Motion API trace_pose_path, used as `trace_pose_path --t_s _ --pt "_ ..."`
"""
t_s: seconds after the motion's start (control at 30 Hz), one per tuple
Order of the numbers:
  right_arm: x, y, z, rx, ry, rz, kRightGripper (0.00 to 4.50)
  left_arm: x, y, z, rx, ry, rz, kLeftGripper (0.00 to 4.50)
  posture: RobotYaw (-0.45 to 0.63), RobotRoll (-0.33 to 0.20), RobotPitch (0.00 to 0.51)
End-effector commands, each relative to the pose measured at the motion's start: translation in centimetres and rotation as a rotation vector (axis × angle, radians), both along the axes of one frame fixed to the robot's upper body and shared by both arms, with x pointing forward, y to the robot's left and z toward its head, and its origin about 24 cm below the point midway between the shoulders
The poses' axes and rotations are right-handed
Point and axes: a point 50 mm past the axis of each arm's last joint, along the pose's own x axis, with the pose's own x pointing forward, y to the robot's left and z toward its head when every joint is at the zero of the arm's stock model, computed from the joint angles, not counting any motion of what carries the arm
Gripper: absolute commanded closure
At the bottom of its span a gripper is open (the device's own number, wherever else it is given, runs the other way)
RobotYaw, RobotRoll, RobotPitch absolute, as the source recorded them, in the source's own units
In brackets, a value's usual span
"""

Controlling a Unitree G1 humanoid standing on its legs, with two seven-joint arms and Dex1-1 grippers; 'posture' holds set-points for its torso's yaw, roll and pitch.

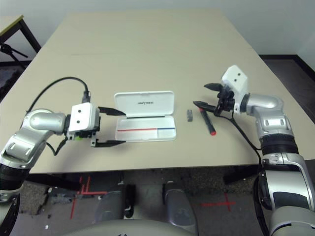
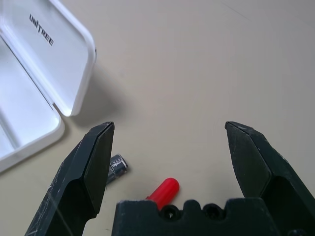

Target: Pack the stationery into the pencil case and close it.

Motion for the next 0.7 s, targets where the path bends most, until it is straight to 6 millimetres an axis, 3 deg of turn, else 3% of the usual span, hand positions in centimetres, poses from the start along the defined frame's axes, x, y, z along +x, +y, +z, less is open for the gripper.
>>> trace_pose_path --t_s 0.03,0.17,0.33,0.47,0.6,0.7 --pt "-0.4 -0.1 0.8 0.046 0.063 -0.074 0.0 -0.2 -0.1 0.6 -0.006 -0.013 -0.004 0.03 0.04 0.0 0.099" --pt "-0.9 1.5 1.3 0.005 0.144 -0.171 0.0 -0.2 0.0 0.1 0.019 -0.015 -0.004 0.03 0.05 0.0 0.101" --pt "-0.8 1.6 2.0 -0.153 0.271 -0.455 0.0 -0.2 0.0 -0.1 0.015 -0.008 -0.003 0.03 0.04 0.0 0.109" --pt "-0.9 3.7 2.5 -0.152 0.35 -0.577 0.0 -0.1 -0.2 -0.5 0.023 -0.001 -0.012 0.03 0.03 0.0 0.112" --pt "-2.1 5.5 1.3 -0.185 0.425 -0.596 0.0 0.0 -0.4 -0.6 0.025 -0.002 -0.023 0.03 0.03 0.0 0.112" --pt "-2.7 5.2 -0.2 -0.223 0.466 -0.617 0.0 0.2 -0.5 -0.6 0.027 -0.002 -0.028 0.03 0.02 0.0 0.114"
